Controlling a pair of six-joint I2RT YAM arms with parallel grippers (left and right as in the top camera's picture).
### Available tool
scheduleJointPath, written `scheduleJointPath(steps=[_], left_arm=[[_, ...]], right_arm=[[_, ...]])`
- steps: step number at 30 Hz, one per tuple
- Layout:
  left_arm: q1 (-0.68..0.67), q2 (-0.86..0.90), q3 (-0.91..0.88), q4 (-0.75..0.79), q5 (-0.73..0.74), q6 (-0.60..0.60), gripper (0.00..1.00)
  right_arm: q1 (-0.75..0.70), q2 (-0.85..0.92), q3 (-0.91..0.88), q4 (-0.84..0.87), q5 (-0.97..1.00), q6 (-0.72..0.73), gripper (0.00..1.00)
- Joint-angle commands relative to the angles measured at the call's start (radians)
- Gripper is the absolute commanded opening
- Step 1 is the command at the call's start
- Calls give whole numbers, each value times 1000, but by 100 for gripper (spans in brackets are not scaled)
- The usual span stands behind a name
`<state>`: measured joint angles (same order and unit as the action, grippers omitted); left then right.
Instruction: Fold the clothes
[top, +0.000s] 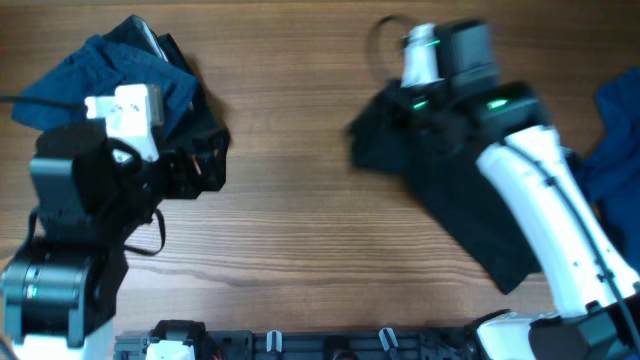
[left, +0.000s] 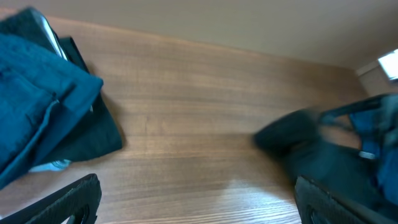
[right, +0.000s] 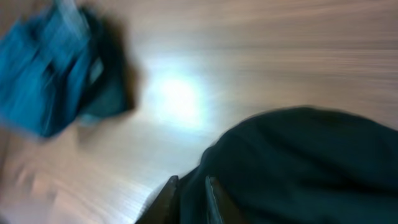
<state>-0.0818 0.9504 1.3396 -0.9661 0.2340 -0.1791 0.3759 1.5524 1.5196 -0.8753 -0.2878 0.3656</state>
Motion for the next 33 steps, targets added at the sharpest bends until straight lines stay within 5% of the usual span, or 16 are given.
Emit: scheduleJointPath(steps=[1, 8, 15, 19, 23, 30, 33], left_arm=[[6, -37, 16, -6, 1, 23, 100], [6, -17, 16, -53, 2, 68, 100], [5, 75, 16, -58, 12, 68, 99], [5, 152, 16, -72, 52, 68, 99], [-6, 303, 16, -156, 126, 68, 78], [-183, 639, 13, -179, 117, 98, 69], [-281, 791, 13, -126, 60, 85, 78]], right_arm=[[141, 7, -6, 6, 111, -50, 38], [48, 9, -6, 0, 310, 30, 71], [-152, 137, -7, 0, 236, 14, 67], [-148, 271, -7, 14, 103, -128, 68], [-153, 356, -7, -30, 107, -114, 66], [-213, 273, -7, -80, 66, -78, 70], [-241, 159, -7, -148, 61, -78, 71]])
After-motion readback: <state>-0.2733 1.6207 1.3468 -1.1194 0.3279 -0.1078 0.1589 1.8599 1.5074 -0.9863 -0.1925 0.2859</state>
